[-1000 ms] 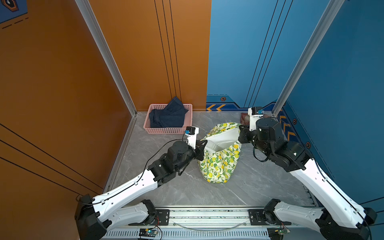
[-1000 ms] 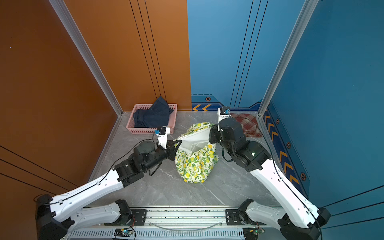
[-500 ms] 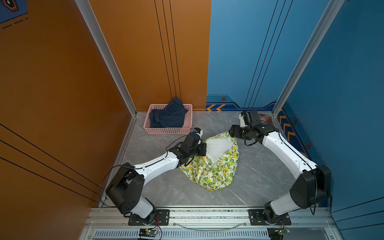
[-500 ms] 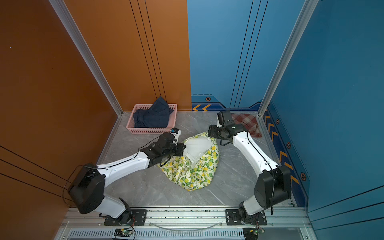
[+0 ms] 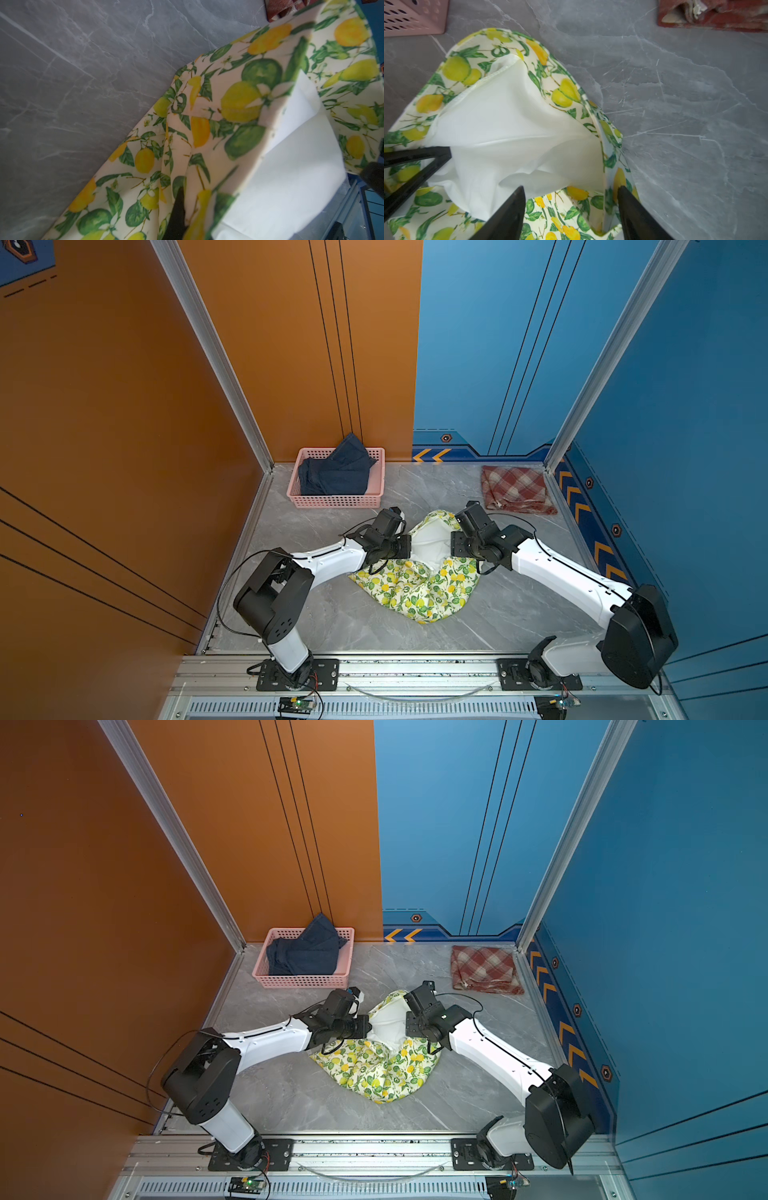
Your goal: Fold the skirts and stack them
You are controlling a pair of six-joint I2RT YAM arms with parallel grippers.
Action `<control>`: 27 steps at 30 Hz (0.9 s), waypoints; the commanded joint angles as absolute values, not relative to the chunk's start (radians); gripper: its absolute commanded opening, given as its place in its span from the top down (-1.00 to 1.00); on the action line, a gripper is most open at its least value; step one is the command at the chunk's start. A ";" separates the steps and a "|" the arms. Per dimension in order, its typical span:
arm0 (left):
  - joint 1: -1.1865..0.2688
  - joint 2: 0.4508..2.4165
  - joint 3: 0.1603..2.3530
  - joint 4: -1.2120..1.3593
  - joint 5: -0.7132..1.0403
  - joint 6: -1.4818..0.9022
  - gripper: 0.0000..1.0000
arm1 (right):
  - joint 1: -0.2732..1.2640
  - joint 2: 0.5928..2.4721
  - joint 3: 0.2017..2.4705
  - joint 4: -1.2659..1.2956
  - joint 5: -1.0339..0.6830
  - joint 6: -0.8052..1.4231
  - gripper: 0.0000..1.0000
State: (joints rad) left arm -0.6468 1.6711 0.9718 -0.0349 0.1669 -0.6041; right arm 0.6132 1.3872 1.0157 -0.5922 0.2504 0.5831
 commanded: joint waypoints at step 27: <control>-0.538 1.404 1.130 -0.385 0.086 -0.448 0.95 | 0.431 1.068 1.074 -0.808 0.309 0.400 1.00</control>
